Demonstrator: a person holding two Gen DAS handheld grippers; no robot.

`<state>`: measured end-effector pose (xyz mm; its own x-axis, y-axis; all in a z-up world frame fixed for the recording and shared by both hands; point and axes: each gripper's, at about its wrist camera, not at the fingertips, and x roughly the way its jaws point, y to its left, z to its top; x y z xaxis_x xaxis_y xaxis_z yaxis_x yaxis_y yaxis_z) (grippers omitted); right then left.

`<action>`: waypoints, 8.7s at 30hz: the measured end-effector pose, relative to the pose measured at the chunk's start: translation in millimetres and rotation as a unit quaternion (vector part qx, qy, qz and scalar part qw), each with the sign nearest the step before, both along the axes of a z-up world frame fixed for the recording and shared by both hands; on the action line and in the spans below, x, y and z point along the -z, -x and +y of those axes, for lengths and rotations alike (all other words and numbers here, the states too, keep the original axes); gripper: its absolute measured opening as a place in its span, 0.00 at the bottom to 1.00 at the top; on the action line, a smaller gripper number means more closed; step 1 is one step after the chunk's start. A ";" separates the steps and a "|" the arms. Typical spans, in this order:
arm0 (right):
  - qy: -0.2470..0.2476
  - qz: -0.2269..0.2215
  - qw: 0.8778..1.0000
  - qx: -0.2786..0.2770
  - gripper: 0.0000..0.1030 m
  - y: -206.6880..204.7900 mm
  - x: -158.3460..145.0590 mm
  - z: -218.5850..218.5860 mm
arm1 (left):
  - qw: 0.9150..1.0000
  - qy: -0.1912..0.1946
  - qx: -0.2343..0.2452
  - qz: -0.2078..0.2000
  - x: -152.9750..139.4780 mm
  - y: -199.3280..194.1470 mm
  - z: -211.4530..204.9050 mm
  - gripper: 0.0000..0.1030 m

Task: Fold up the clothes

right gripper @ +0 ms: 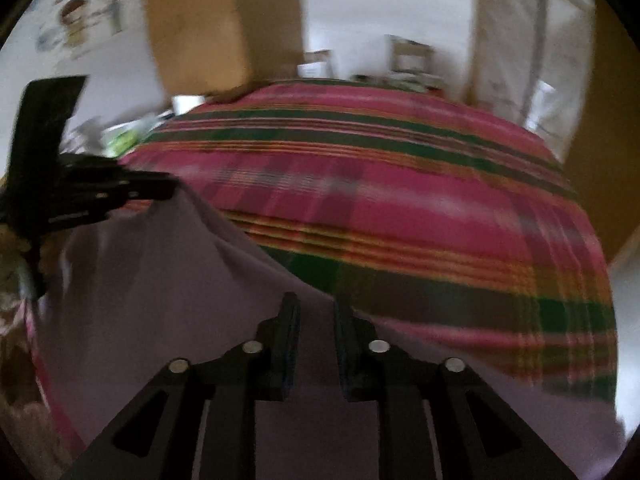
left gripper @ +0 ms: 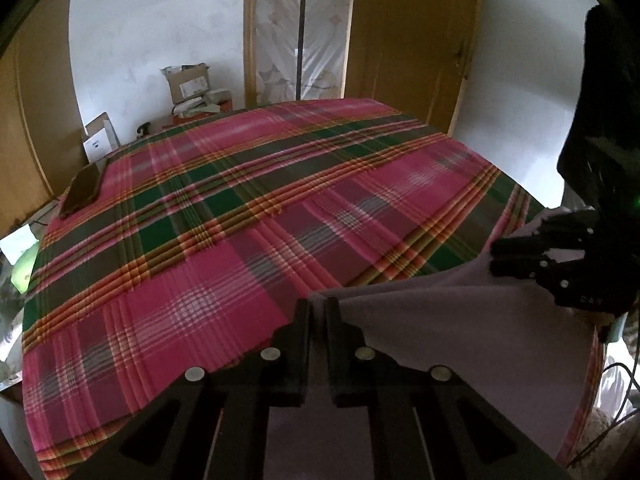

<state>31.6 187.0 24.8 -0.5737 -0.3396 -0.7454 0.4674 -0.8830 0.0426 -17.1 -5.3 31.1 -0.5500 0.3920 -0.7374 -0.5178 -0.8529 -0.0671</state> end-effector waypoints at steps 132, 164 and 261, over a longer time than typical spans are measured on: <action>0.035 0.038 0.925 0.377 0.19 -183.2 20.6 101.1 | 0.917 -0.233 -0.323 0.018 -22.1 -208.6 -186.5 0.34; 0.120 0.064 0.854 0.503 0.34 -155.9 -3.4 264.4 | 0.979 -0.168 -0.032 -0.108 6.3 -118.9 34.9 0.34; 0.242 -0.046 0.877 0.412 0.07 -60.3 44.2 341.4 | 0.976 -0.148 0.027 -0.158 22.2 -84.7 126.6 0.34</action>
<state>91.9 528.4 -19.4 -0.7177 -0.1275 -0.6845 -0.3468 -0.7871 0.5102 67.6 121.3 8.9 -0.2862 0.6355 -0.7171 -0.4751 -0.7440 -0.4698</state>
